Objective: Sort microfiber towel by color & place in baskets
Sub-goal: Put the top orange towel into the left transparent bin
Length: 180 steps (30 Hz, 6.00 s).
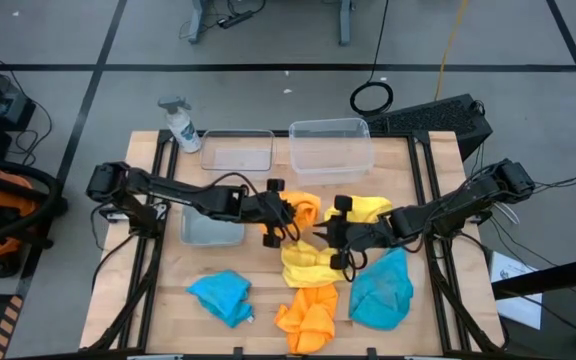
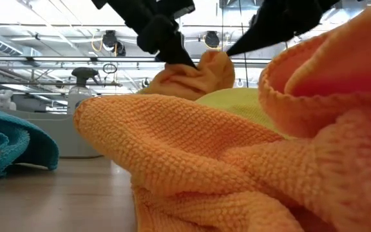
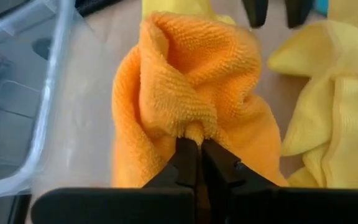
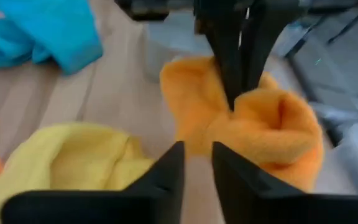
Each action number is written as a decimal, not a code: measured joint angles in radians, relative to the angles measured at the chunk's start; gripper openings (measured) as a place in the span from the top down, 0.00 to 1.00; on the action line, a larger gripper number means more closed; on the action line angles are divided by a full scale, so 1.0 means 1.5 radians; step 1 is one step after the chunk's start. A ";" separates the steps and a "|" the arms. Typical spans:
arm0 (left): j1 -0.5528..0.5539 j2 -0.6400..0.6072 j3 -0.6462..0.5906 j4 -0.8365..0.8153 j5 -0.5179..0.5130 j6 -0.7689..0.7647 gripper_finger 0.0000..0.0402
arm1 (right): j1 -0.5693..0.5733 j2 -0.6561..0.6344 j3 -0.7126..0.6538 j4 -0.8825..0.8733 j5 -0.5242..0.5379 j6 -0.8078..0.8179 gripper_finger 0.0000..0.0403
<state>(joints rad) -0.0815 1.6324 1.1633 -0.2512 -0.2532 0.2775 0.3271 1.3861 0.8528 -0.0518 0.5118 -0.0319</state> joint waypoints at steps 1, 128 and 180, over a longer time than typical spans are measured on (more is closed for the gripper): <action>-0.001 -0.003 0.000 -0.001 0.000 0.000 0.98 | 0.000 0.000 0.000 0.012 0.011 -0.009 0.75; -0.086 -0.008 -0.007 0.273 -0.114 0.032 0.69 | 0.014 -0.113 0.000 0.022 -0.080 0.135 0.21; -0.115 -0.033 -0.006 0.394 -0.178 0.119 0.98 | 0.012 -0.139 0.000 0.161 -0.059 0.108 0.58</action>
<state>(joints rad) -0.2538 1.5822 1.1538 0.3397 -0.5197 0.4560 0.3454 1.1778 0.8532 0.1890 0.4236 0.1307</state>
